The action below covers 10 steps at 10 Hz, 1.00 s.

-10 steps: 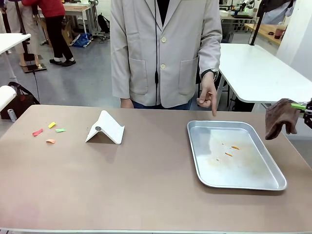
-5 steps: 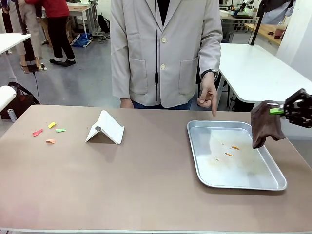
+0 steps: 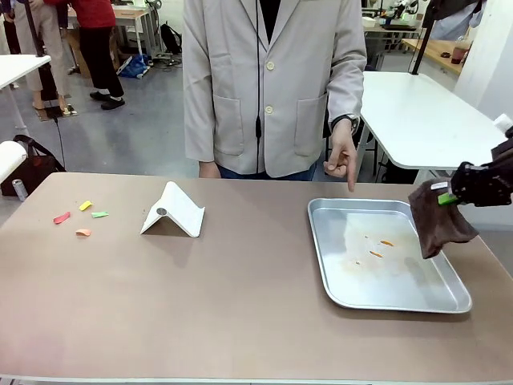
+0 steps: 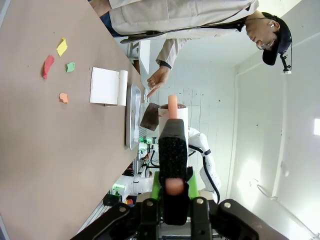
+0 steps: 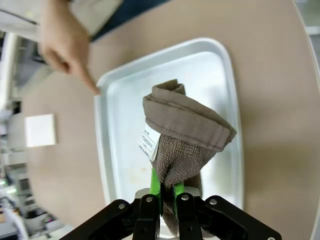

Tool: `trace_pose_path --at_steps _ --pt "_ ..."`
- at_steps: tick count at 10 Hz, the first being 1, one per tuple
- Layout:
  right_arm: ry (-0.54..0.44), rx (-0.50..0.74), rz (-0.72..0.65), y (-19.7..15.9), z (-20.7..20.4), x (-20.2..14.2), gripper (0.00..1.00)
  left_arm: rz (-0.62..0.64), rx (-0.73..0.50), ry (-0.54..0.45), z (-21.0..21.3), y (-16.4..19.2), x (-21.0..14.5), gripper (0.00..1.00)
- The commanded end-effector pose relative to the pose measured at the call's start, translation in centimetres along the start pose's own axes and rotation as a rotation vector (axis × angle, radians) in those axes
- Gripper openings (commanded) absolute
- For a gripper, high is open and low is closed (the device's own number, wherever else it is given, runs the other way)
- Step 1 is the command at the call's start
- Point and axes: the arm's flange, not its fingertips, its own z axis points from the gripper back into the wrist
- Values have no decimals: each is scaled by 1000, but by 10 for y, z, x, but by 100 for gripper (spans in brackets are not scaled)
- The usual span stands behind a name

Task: Clean the surface of the table.
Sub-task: If a person points to the right, clean the right side of the table with your right hand, and if they point to the left, clean the left side with your left hand.

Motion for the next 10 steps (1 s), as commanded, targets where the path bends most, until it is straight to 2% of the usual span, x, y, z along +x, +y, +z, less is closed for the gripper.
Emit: trace_pose_path --at_steps 1,2,5,10 --pt "31 -187 26 14 -12 11 11 -3 -6 3 0 -5 -4 0" --pt "41 -192 36 18 -20 13 11 -3 -6 3 0 -5 -4 0" --pt "75 -330 -26 23 -53 23 11 -3 -6 3 0 -5 -4 0" --pt "186 -286 -78 32 -125 23 11 -3 -6 3 0 -5 -4 0"
